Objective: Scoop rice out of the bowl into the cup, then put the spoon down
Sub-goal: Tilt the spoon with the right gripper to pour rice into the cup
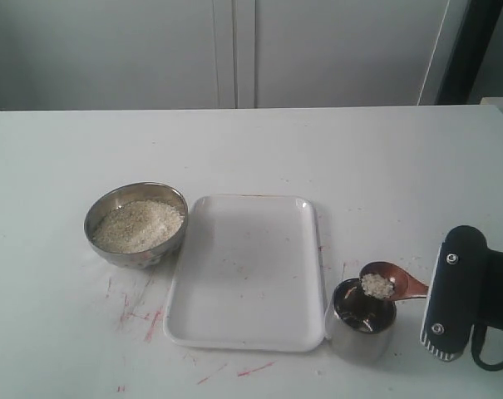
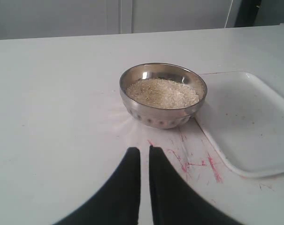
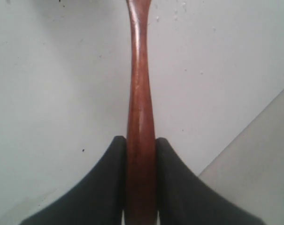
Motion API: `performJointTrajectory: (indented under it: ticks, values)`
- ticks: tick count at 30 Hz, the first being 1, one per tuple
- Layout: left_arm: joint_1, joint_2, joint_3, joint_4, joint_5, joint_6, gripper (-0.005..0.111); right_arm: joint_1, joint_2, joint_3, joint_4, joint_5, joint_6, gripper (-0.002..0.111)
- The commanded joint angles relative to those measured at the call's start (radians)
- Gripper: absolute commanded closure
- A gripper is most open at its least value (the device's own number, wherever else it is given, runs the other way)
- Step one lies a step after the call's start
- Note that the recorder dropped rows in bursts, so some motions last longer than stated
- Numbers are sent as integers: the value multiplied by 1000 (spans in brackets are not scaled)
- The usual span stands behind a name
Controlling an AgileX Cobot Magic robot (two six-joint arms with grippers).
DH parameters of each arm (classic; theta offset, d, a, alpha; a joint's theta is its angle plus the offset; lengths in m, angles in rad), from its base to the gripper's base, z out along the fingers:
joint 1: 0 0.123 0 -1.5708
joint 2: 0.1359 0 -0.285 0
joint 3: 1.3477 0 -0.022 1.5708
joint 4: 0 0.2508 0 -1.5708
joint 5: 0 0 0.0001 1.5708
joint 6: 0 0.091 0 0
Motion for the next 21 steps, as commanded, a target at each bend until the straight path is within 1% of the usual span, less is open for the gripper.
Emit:
performJointTrajectory:
  ticks: [1, 7, 21]
  values:
    - [-1, 1, -6, -10, -4, -2, 92, 24, -1, 1, -53, 24, -17, 108]
    - [-1, 1, -6, -10, -4, -2, 92, 51, -1, 1, -102, 50, -23, 108]
    - [-1, 1, -6, -10, -4, -2, 92, 51, -1, 1, -127, 46, -110, 108]
